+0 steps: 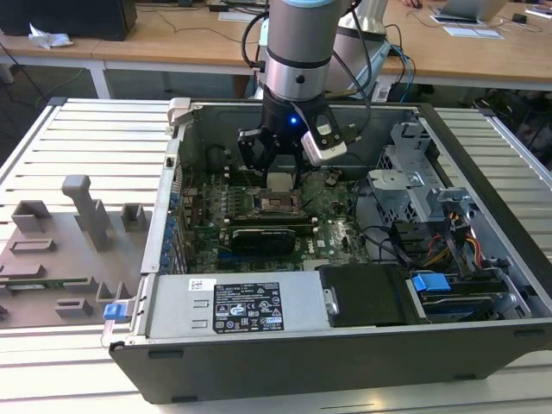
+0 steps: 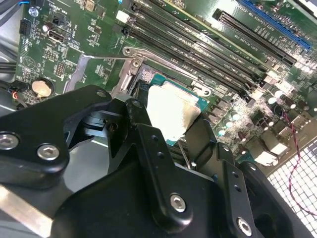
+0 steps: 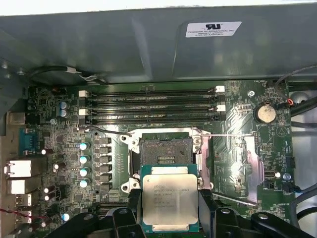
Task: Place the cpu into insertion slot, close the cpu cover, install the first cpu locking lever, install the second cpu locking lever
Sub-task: 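Place the cpu into insertion slot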
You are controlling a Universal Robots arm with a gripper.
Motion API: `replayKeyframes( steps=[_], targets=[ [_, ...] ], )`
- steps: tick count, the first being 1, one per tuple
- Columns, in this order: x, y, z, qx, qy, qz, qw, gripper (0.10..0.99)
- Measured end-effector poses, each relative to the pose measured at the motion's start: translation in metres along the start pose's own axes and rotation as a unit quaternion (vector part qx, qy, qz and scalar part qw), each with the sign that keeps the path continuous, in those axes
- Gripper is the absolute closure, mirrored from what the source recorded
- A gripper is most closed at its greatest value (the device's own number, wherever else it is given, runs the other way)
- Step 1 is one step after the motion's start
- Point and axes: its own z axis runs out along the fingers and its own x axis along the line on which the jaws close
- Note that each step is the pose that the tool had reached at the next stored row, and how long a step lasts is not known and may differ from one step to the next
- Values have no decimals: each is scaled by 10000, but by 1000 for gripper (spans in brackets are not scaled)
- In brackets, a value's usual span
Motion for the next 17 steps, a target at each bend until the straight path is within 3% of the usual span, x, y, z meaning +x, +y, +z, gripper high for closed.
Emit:
replayKeyframes(
  steps=[17],
  targets=[
    [-3, -8, 133, 19, 0, 0, 10000, 541]
  ],
)
